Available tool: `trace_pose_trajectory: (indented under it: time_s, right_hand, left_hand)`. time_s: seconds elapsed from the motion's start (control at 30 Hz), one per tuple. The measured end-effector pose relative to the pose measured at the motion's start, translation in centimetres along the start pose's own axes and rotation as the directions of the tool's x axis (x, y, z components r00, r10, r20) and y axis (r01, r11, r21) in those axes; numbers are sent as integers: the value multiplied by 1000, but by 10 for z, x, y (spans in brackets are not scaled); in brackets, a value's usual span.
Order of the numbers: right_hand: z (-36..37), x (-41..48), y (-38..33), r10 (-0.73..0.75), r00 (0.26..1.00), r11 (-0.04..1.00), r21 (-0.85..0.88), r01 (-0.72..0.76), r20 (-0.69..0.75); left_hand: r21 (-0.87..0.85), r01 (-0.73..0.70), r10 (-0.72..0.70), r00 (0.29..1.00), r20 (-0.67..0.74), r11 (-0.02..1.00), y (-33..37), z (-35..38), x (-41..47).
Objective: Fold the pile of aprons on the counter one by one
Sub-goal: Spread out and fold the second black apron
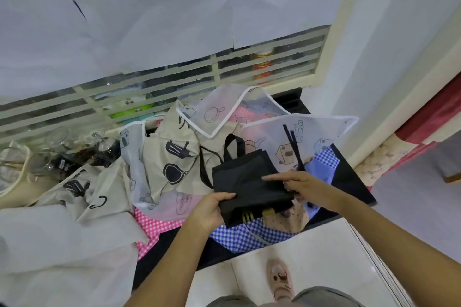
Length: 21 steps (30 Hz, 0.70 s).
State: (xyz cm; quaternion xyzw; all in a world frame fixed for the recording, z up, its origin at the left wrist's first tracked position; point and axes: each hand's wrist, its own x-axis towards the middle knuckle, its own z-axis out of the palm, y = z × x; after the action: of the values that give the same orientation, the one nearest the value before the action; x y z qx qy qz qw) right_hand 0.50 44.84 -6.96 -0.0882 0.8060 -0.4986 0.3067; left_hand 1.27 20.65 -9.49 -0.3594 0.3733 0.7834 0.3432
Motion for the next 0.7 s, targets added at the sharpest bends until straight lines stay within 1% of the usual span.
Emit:
trace_pose_trajectory:
  time_s: [0.07,0.13,0.17,0.2,0.3,0.37,0.47,0.53,0.6,0.63,0.7]
  right_hand:
    - [-7,-3,-1,18,998,1000,1,-18,61]
    - [-11,-5,-4,-36,995,989,-138,48,89]
    - [-11,-5,-3,-72,995,972,-218,85,69]
    - [-8,-3,-4,-111,993,961,-252,115,29]
    - [1,4,-1,-154,981,945,-308,112,-114]
    - [5,8,1,-144,972,964,-250,95,-184]
    - [10,11,1,-62,977,998,-26,57,-206]
    - [16,15,7,32,972,998,54,-20,-232]
    - [22,19,15,127,949,988,120,-96,-287]
    - [24,20,17,142,937,982,162,-93,-321]
    - [31,22,18,121,891,978,205,-33,-437]
  left_hand:
    - [16,10,-10,1000,28,1000,4,-1,-2]
    - [-32,-10,12,998,62,999,7,0,-4]
    - [-80,-22,28,997,76,997,8,1,-5]
    - [-130,-29,41,995,92,991,8,3,-7]
    - [-175,-17,43,988,151,984,5,3,-7]
    - [-190,7,28,983,180,982,-1,0,-4]
    - [-163,2,29,982,188,987,-11,-4,1]
    - [-133,-26,53,977,207,991,-18,-3,1]
    - [-163,-27,67,967,246,986,-24,-3,2]
    - [-177,-30,77,961,267,984,-25,-3,1]
    - [-153,-44,93,940,327,987,-24,-4,0]
